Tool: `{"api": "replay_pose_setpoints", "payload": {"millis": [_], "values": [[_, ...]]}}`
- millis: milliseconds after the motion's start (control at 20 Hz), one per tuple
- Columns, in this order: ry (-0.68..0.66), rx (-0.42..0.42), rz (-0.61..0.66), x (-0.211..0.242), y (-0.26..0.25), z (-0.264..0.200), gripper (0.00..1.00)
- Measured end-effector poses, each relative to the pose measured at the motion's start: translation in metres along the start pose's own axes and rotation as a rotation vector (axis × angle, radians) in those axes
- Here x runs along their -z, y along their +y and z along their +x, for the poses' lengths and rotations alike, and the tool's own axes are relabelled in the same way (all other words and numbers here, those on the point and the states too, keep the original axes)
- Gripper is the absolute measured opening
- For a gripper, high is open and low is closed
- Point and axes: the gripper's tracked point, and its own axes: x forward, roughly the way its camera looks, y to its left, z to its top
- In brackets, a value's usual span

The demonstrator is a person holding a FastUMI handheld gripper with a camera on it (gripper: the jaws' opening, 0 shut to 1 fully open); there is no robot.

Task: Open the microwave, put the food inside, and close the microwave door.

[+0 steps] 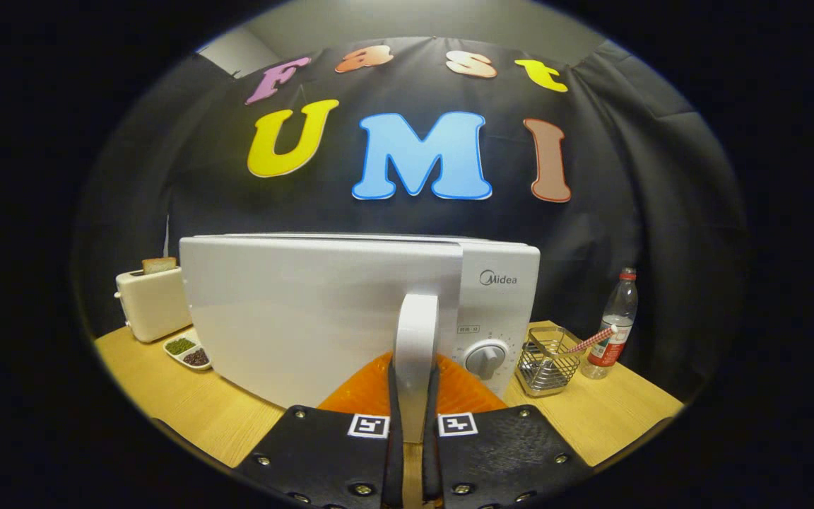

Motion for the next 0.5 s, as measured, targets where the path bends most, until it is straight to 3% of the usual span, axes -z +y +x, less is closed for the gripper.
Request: {"api": "replay_pose_setpoints", "payload": {"millis": [500], "values": [[0.038, -0.226, 0.011, 0.011, 0.073, -0.114, 0.10]]}}
